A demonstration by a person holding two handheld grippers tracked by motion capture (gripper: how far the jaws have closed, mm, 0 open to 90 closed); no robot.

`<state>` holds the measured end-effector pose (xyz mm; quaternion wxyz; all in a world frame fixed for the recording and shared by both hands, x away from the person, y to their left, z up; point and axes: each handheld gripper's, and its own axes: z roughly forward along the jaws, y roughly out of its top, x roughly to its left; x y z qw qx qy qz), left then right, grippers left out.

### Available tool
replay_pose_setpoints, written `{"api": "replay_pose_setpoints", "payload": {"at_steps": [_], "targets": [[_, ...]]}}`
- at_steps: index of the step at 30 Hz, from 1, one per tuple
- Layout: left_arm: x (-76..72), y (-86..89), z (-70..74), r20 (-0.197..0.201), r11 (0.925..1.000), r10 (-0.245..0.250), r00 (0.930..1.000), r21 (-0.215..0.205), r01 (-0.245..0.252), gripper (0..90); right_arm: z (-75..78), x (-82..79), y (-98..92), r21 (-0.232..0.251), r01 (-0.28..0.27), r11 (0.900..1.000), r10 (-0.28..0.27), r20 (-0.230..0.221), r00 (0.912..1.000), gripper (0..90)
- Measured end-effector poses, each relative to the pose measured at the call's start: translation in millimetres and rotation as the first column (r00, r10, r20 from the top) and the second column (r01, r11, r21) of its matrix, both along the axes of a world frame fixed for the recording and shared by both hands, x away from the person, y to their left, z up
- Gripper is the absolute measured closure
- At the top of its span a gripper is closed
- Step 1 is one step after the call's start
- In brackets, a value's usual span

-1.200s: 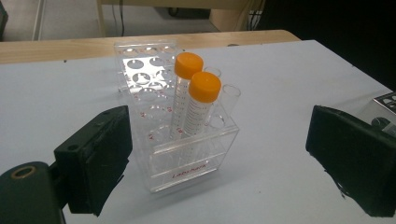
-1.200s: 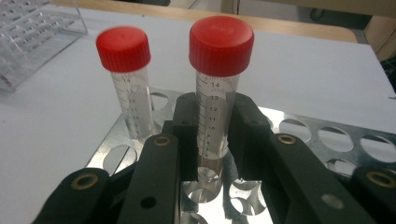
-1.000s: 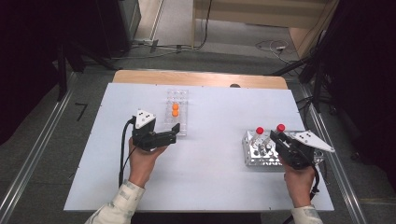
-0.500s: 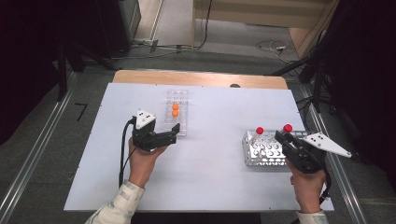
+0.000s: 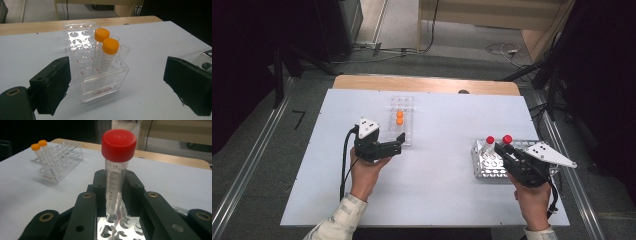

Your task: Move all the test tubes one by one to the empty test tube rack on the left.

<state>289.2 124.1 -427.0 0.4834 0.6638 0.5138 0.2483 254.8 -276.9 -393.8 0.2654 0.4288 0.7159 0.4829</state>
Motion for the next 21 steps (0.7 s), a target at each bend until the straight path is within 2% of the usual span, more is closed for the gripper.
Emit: {"api": "replay_pose_setpoints", "payload": {"at_steps": [9, 15, 21], "targets": [[-0.4, -0.3, 0.7, 0.003, 1.0000, 0.001, 1.0000, -0.004, -0.001, 8.3, -3.1, 4.4, 31.8, -0.033, -0.078, 0.996, 0.078, -0.016, 0.9969, 71.4], [-1.2, -0.2, 1.9, 0.006, 1.0000, -0.004, 1.0000, -0.009, 0.004, 8.5, -5.2, 11.4, 60.9, -0.067, -0.140, 0.988, 0.138, -0.026, 0.9901, 71.4], [-3.3, -2.9, 4.5, 0.012, 0.9997, -0.015, 0.9998, -0.017, 0.016, 8.7, -7.6, 18.6, 88.2, -0.076, -0.185, 0.980, 0.183, -0.035, 0.9826, 71.4]]}}
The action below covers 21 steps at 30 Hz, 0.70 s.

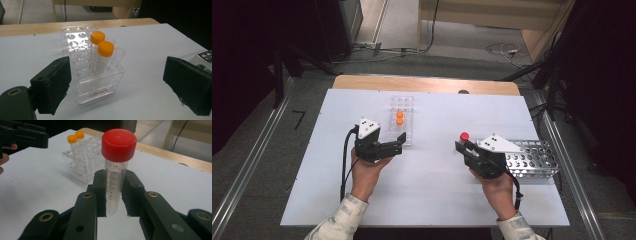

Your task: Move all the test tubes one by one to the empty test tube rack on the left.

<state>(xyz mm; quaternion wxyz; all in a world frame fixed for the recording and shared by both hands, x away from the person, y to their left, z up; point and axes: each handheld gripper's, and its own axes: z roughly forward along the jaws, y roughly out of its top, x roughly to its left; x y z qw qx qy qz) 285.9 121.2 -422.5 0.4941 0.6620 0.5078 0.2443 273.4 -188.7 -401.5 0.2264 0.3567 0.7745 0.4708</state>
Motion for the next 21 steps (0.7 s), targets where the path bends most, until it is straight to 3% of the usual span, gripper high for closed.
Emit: {"api": "replay_pose_setpoints", "payload": {"at_steps": [21], "targets": [[-6.2, -16.2, 5.4, 0.016, 0.9969, -0.078, 0.9968, -0.011, 0.079, 14.2, -30.5, 24.9, 80.1, -0.077, -0.081, 0.994, 0.076, -0.071, 0.9946, 71.3]]}}
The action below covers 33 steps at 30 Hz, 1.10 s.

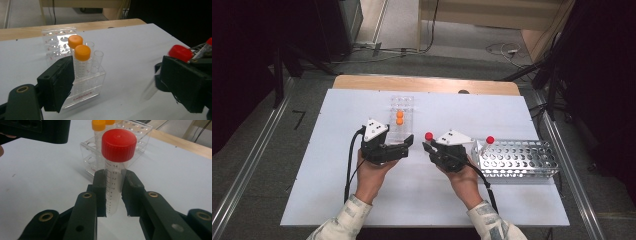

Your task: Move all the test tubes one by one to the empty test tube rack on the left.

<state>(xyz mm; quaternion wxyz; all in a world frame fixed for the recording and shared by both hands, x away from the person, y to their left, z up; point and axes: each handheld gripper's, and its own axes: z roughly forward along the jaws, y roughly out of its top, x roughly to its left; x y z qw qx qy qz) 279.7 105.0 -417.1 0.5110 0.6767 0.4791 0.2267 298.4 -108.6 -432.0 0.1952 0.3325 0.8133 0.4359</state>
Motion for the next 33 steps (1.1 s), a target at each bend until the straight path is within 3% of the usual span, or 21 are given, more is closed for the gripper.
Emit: {"api": "replay_pose_setpoints", "payload": {"at_steps": [7, 11, 16, 24, 31, 33], "targets": [[-1.5, -5.5, -0.2, -0.006, 0.9966, -0.082, 0.9966, -0.008, 0.082, 26.8, -6.0, 2.0, 23.1, -0.005, -0.031, 1.000, 0.030, -0.007, 0.9995, 71.4], [-2.6, -6.7, -0.5, 0.002, 0.9911, -0.132, 0.9913, -0.017, 0.132, 43.2, -6.5, 1.2, 32.4, -0.001, -0.045, 0.999, 0.045, -0.014, 0.9989, 71.4], [-3.9, -8.3, -1.5, 0.017, 0.9886, -0.150, 0.9885, 0.013, 0.150, 61.2, -6.7, -0.6, 37.5, 0.000, -0.058, 0.998, 0.058, -0.015, 0.9982, 71.4], [-3.7, -11.6, -3.8, 0.018, 0.9865, -0.156, 0.9875, 0.052, 0.155, 68.8, -6.3, -0.8, 37.8, 0.001, -0.066, 0.998, 0.066, -0.018, 0.9977, 71.3], [-3.8, -11.3, -3.8, 0.014, 0.9871, -0.151, 0.9884, 0.056, 0.150, 70.1, -6.9, -0.8, 38.0, 0.003, -0.070, 0.998, 0.070, -0.024, 0.9972, 70.9], [-4.0, -11.0, -3.4, 0.015, 0.9875, -0.149, 0.9887, 0.052, 0.148, 70.3, -7.0, -0.6, 37.8, 0.008, -0.073, 0.997, 0.074, -0.034, 0.9967, 66.2]]}}
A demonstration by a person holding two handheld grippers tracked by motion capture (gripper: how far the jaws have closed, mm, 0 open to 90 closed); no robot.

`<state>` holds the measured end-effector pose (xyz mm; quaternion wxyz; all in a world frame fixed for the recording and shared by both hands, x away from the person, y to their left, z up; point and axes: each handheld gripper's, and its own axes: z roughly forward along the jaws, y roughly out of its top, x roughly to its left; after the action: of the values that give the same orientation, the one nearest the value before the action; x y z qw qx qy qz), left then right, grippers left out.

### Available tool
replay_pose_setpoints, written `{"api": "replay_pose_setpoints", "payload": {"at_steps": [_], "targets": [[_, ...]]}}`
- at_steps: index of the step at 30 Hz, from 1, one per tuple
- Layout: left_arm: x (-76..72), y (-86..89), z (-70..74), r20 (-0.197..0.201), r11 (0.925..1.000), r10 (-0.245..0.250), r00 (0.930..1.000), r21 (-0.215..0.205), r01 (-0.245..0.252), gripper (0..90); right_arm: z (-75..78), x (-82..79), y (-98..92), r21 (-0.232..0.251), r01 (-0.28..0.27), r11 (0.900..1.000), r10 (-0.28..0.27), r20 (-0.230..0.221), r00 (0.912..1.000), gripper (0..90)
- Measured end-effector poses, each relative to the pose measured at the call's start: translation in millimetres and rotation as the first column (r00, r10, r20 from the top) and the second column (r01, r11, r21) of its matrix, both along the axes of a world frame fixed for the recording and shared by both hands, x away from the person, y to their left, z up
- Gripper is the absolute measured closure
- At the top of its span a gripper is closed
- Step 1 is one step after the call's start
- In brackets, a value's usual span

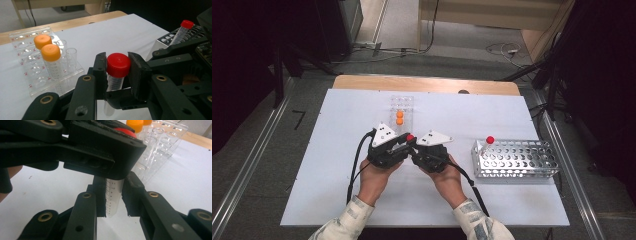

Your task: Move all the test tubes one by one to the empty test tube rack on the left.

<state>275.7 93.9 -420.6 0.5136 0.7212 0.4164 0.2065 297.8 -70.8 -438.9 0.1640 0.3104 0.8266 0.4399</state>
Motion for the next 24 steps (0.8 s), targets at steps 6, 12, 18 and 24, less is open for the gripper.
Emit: {"api": "replay_pose_setpoints", "payload": {"at_steps": [6, 12, 18, 24], "targets": [[1.0, 4.5, 1.1, 0.001, 0.9999, 0.014, 0.9999, -0.004, -0.014, 70.4, 0.0, -1.8, -1.5, -0.015, -0.024, 1.000, 0.024, -0.008, 0.9997, 43.8], [4.1, 14.3, 2.9, -0.016, 0.9990, 0.038, 0.9991, -0.024, -0.039, 70.4, 5.5, -8.1, -15.7, -0.002, -0.013, 1.000, 0.013, 0.003, 0.9999, 34.5], [5.1, 25.9, 10.9, -0.018, 0.9973, 0.060, 0.9980, -0.040, -0.061, 70.4, 7.5, -21.9, -45.8, 0.003, -0.018, 1.000, 0.018, 0.020, 0.9996, 33.8], [8.3, 35.9, 21.9, -0.013, 0.9945, 0.090, 0.9958, -0.052, -0.091, 70.4, 8.8, -31.9, -74.0, 0.001, 0.001, 1.000, -0.001, 0.027, 0.9996, 32.9]]}}
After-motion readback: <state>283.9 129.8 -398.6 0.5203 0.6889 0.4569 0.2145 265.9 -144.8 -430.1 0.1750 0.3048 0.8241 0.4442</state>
